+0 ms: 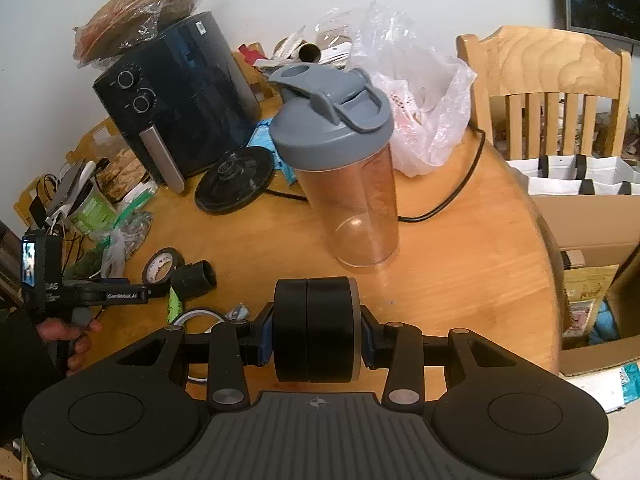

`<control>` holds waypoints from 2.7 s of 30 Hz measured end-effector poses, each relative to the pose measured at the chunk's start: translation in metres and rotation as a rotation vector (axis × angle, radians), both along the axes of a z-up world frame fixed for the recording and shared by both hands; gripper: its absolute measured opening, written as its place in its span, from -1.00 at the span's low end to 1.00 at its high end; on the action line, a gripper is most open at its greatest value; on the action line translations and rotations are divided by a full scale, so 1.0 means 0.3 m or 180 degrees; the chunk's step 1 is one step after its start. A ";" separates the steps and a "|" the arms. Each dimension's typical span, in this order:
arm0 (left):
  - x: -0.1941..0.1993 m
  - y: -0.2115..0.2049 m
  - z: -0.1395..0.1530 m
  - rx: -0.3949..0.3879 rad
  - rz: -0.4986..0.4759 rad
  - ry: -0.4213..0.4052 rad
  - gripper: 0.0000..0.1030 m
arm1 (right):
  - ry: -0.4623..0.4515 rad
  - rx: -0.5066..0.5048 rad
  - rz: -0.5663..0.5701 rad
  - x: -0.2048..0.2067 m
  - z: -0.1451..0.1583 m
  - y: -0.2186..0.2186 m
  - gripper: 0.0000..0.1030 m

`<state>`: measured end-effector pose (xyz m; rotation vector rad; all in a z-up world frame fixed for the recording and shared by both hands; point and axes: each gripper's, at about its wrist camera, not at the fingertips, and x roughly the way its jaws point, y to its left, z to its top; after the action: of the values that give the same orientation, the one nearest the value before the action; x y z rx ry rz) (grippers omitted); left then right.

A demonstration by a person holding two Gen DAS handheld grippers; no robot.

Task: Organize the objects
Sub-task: 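Grasp the black electrical tape roll with the left tool while the right tool holds the fitting, then lift the tape roll with the left tool and carry it toward the box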

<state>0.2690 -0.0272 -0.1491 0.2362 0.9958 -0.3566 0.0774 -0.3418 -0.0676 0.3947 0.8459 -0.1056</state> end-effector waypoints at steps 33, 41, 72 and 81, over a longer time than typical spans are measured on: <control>-0.026 -0.003 0.119 -0.0176 0.0034 -0.0005 0.40 | -0.0025 0.0083 -0.0042 -0.078 -0.005 -0.020 -0.16; -0.151 0.038 0.222 -0.0379 -0.0006 -0.0008 0.40 | -0.0068 0.0118 0.0137 -0.071 -0.002 0.021 -0.16; -0.537 0.210 0.375 -0.0884 0.0023 0.0046 0.40 | -0.0483 0.0102 0.0350 -0.159 0.131 0.182 -0.16; -0.649 0.278 0.385 -0.0967 0.0168 0.0098 0.40 | -0.0438 0.0084 0.0598 -0.158 0.128 0.243 -0.16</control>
<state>0.0742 0.0562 -0.0335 -0.0707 0.9624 -0.4586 0.0300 -0.2689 -0.0291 0.3415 0.7450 0.1061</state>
